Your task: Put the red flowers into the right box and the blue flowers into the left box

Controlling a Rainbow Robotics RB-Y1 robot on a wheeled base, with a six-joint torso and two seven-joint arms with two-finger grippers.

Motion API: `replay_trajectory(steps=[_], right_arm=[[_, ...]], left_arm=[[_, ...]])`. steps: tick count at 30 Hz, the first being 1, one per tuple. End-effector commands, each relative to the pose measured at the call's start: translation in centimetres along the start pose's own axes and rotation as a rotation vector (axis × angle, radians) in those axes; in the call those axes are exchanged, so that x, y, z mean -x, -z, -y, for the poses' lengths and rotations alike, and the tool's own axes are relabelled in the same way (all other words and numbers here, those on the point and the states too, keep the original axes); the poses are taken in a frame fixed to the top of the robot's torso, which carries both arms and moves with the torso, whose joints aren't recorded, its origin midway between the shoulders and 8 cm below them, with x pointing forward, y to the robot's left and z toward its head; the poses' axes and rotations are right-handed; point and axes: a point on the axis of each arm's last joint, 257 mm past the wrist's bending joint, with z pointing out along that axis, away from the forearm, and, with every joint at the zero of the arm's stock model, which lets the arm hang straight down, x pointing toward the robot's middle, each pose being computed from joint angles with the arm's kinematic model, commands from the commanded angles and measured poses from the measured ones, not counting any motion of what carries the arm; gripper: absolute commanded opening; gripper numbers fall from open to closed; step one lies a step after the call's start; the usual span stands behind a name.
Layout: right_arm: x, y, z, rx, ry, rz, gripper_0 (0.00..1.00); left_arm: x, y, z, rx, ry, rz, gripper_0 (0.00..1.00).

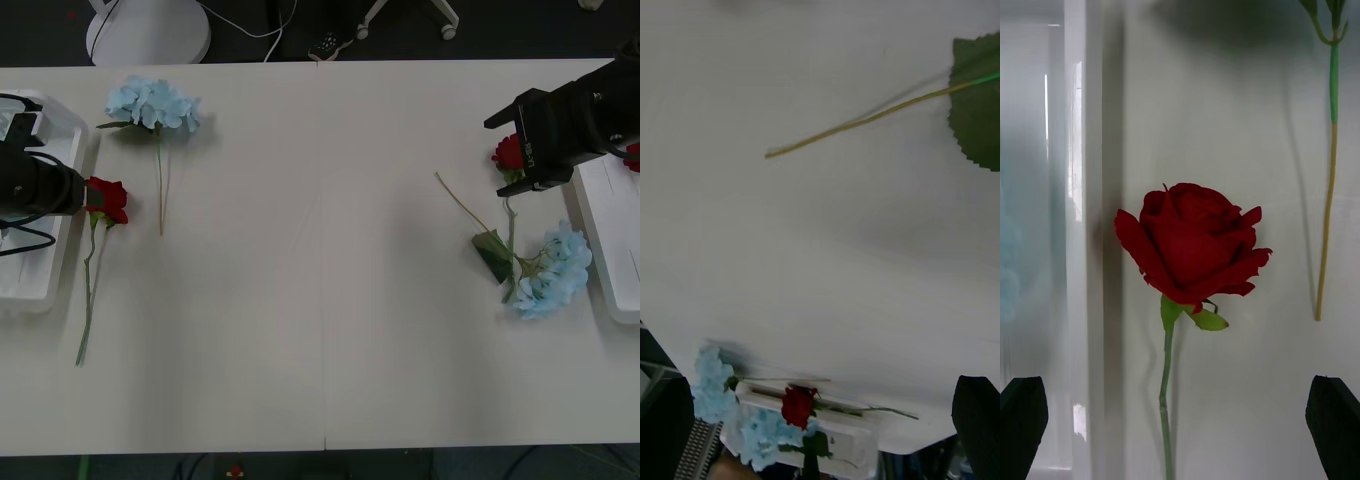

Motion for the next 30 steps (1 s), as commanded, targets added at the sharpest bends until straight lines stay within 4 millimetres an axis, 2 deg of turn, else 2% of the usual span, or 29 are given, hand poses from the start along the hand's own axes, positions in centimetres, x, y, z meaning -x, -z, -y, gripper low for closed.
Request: replay_trajectory(steps=[1,4,12,18,22,24,30], right_arm=[[-0.7,-0.6,-1.4,0.006,-0.194,0.03,1.0],[0.8,-1.4,-0.7,-0.012,-0.31,0.064,1.0],[2.8,-2.8,0.4,-0.004,-0.477,0.084,1.0],[4.8,-4.0,1.9,0.013,-0.51,0.101,1.0],[6.1,-5.0,4.0,-0.009,-0.528,0.122,1.0],[6.4,-5.7,4.7,-0.008,-0.532,0.124,1.0],[7.5,-7.6,6.2,-0.004,-0.519,0.168,1.0]], left_arm=[[-0.7,-2.3,0.0,0.007,-0.135,0.001,1.0],[-1.8,-3.9,0.6,0.011,-0.176,-0.017,1.0],[-3.7,-5.1,1.0,0.035,-0.22,-0.056,1.0],[-4.5,-5.8,0.5,0.068,-0.223,-0.066,1.0],[-4.7,-6.8,-0.3,0.074,-0.201,-0.056,1.0],[-4.8,-7.4,-0.9,0.078,-0.193,-0.049,1.0],[-5.4,-8.3,-0.7,0.07,-0.185,-0.051,1.0]])
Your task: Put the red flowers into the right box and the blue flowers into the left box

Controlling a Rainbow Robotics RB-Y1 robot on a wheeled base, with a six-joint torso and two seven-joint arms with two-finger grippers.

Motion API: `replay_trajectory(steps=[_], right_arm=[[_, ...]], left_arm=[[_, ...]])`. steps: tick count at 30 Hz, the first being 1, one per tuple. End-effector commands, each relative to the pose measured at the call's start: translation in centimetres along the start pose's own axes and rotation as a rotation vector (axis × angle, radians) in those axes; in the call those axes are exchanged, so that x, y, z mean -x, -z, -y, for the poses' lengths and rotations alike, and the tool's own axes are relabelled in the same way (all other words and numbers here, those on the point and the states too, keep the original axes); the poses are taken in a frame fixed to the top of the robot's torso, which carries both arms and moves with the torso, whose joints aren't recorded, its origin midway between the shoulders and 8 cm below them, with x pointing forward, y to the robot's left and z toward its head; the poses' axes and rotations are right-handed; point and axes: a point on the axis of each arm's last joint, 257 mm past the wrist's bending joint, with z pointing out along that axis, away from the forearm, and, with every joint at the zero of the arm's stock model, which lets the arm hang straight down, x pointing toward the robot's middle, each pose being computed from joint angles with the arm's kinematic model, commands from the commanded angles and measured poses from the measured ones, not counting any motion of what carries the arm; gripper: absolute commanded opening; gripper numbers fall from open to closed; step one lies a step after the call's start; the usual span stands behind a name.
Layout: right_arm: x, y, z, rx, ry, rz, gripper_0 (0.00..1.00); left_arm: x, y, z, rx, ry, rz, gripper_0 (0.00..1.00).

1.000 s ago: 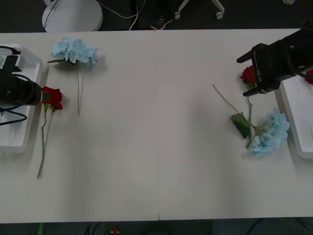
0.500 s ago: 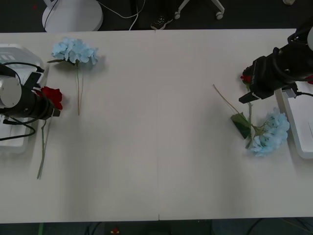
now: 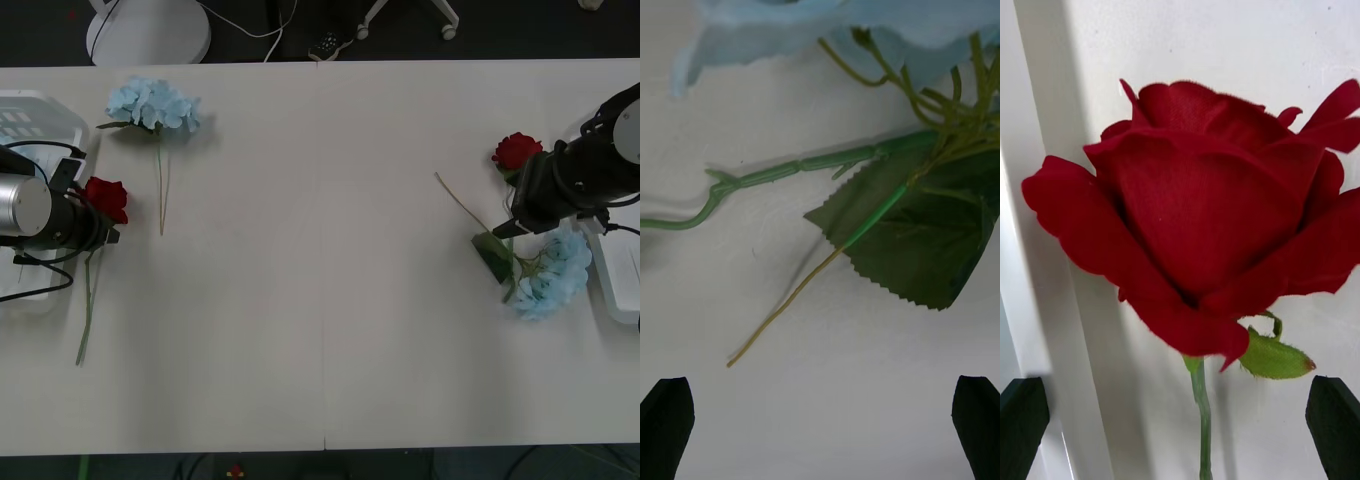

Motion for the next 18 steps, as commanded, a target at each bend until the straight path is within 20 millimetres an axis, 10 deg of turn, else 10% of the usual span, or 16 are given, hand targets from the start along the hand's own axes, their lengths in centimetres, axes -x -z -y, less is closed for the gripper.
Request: replay_trajectory(steps=[1,18], right_arm=[[-0.3,-2.0,1.1,0.008,0.005,0.0,1.0],[2.2,-4.5,2.4,-0.006,-0.028,0.047,1.0]], left_arm=[[-1.4,-1.0,0.7,-0.007,-0.008,-0.021,1.0],[-0.3,0.3,1.5,-0.028,-0.011,-0.004,1.0]])
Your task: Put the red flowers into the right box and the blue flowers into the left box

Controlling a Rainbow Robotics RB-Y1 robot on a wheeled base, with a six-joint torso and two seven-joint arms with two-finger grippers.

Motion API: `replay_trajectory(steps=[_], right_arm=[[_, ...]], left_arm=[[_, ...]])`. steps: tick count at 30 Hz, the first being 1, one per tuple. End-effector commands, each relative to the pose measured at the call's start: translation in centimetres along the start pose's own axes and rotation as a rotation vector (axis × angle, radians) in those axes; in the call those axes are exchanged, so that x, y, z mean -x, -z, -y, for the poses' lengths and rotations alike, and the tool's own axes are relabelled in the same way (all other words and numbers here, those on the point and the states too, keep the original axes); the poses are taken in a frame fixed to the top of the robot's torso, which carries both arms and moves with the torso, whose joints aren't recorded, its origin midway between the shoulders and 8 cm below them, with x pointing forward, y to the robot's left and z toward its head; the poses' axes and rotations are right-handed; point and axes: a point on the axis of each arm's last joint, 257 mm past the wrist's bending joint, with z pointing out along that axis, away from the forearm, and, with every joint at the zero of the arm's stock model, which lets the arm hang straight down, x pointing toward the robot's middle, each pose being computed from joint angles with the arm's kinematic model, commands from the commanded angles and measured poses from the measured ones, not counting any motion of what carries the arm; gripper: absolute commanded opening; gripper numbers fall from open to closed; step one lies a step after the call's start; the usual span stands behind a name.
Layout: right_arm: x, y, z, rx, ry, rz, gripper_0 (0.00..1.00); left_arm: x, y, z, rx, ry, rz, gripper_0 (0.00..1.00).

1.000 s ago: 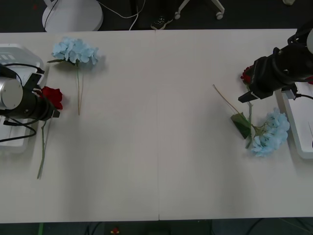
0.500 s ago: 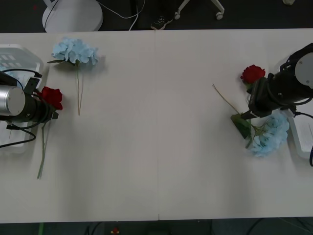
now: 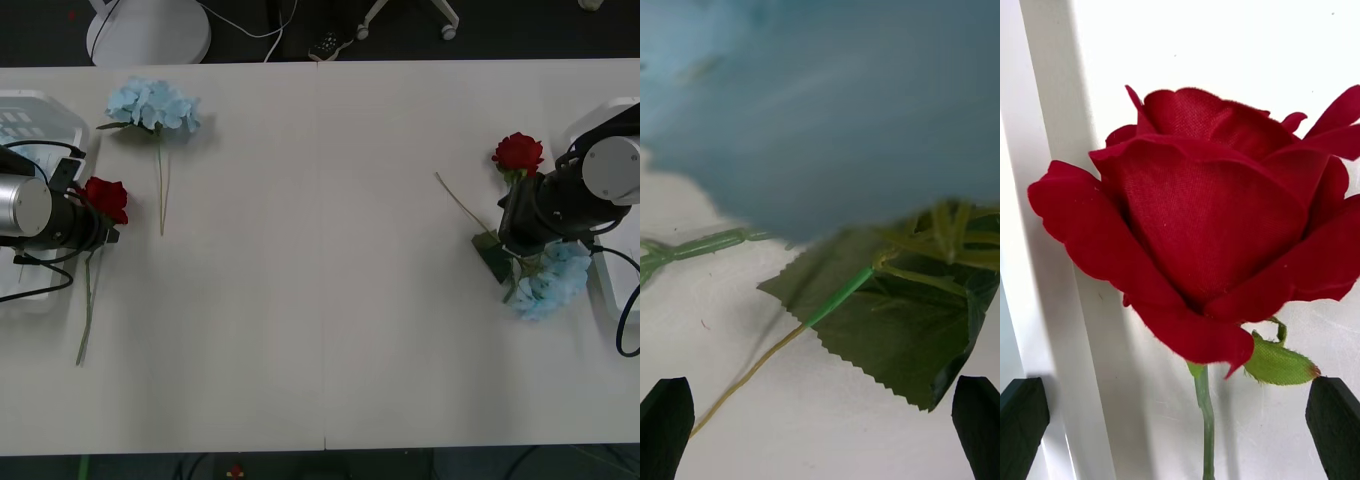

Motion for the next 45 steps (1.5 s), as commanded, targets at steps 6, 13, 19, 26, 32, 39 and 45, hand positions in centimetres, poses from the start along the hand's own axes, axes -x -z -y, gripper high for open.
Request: replay_trajectory(steps=[6,13,19,26,32,39,45], right_arm=[[1.4,-1.5,1.0,-0.025,-0.024,0.039,1.0],[2.4,-2.1,1.4,-0.035,-0.02,0.065,1.0],[2.8,-2.6,2.0,-0.046,0.0,0.083,1.0],[3.6,-3.1,2.6,-0.06,0.007,0.103,1.0],[3.6,-3.2,2.7,-0.065,0.014,0.102,0.81],[3.6,-3.2,3.0,-0.075,0.017,0.103,0.0],[3.4,-3.2,3.2,-0.082,0.021,0.099,0.0]], left_arm=[[0.0,2.4,2.5,-0.056,-0.018,-0.03,1.0],[-0.2,2.2,2.8,-0.061,-0.017,-0.037,1.0],[-0.7,0.9,3.2,-0.059,-0.015,-0.036,1.0],[-1.0,-0.1,3.1,-0.043,-0.011,-0.031,1.0],[-1.7,-1.2,3.0,-0.034,-0.007,-0.035,1.0],[-2.4,-2.9,2.2,-0.011,0.007,-0.022,1.0],[-2.5,-2.9,2.4,-0.02,0.01,-0.023,0.3]])
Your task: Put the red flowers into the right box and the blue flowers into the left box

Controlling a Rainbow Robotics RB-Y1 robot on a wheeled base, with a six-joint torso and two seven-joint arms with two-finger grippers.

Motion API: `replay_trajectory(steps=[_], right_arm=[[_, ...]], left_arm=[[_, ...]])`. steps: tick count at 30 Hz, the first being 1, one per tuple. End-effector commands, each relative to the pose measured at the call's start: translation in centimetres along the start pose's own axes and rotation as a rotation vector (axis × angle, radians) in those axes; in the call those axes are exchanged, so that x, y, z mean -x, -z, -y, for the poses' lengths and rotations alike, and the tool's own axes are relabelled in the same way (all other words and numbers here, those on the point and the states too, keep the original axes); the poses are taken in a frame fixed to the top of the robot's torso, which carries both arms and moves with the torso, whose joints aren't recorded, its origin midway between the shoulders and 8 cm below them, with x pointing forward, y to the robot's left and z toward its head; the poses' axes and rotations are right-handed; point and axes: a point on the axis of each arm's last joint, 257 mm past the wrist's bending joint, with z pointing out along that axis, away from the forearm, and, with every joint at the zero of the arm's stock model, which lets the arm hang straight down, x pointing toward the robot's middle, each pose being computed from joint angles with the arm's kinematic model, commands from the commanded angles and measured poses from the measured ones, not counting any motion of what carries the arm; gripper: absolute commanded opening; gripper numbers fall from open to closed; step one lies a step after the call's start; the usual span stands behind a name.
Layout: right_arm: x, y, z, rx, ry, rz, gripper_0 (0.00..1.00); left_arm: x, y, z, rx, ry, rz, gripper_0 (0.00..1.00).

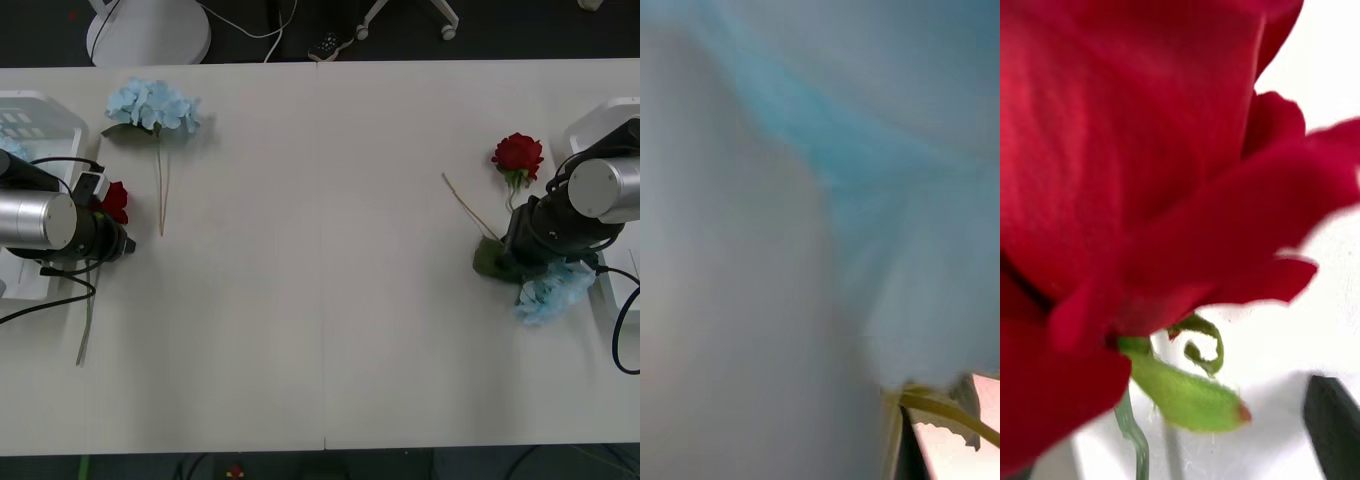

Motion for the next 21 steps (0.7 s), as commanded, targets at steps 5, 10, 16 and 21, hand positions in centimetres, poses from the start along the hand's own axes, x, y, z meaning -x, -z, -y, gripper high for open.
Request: replay_trajectory(steps=[5,10,16,21], right_arm=[[-1.2,-0.2,1.5,-0.041,0.074,-0.024,0.0],[-3.0,2.0,1.3,-0.032,0.173,-0.056,0.0],[-5.2,6.2,0.8,-0.03,0.371,-0.119,0.0],[-7.3,9.3,0.4,0.019,0.652,-0.171,0.0]], left_arm=[[-1.1,-0.6,0.2,-0.01,-0.004,-0.01,0.0],[-0.9,-0.6,0.7,-0.03,0.004,-0.007,0.0],[0.1,0.7,1.4,-0.057,0.019,0.007,0.0],[1.4,3.5,1.9,-0.086,0.025,0.013,0.0]])
